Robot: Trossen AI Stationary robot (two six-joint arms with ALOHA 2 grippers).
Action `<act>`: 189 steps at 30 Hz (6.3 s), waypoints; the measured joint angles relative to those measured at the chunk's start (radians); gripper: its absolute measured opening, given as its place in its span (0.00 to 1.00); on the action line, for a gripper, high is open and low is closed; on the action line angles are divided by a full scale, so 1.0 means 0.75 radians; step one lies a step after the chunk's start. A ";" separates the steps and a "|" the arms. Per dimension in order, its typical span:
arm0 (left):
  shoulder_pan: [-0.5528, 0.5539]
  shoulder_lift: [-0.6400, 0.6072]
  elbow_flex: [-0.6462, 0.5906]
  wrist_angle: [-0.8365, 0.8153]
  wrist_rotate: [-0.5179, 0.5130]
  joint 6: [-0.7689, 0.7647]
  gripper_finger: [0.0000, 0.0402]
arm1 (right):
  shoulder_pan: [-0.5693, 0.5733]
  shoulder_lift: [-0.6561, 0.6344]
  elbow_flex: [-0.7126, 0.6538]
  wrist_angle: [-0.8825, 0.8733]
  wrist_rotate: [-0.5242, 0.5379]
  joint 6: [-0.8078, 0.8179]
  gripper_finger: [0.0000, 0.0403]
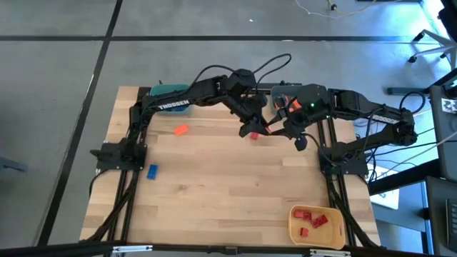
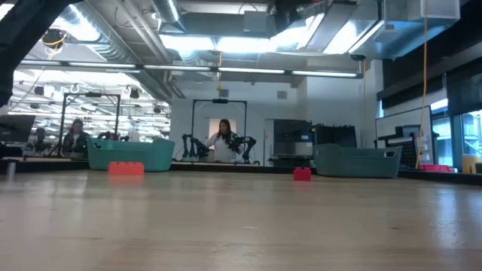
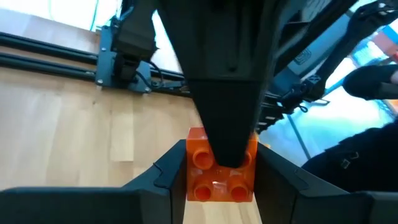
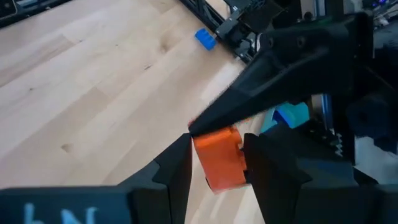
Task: Sort & place blocks by color
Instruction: Put the orange game piece into the blue bin
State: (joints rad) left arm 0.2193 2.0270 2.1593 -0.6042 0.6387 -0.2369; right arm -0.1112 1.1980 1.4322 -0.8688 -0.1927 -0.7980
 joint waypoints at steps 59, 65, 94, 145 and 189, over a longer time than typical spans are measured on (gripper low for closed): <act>0.103 -0.001 0.002 -0.021 -0.030 0.120 0.52 | -0.010 0.040 -0.001 -0.297 0.255 0.129 0.23; 0.141 -0.001 0.002 -0.024 -0.111 0.142 0.52 | -0.097 0.039 -0.001 -0.445 0.524 0.389 0.23; 0.075 -0.001 0.000 -0.167 -0.755 0.295 0.52 | -1.044 0.365 -0.451 0.016 0.466 1.024 0.23; 0.021 -0.003 -0.034 -1.286 -1.133 -0.296 0.52 | -1.029 -0.366 -0.483 0.113 -0.410 0.847 0.39; 0.330 -0.590 -1.646 -0.337 -1.105 -0.116 0.52 | -0.354 -0.405 -0.483 0.515 -0.593 0.778 0.39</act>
State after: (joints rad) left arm 0.4671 1.5845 0.9248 -0.8568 -0.1903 -0.3237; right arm -0.3770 0.8944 1.0698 -0.4827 -0.6373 -0.2146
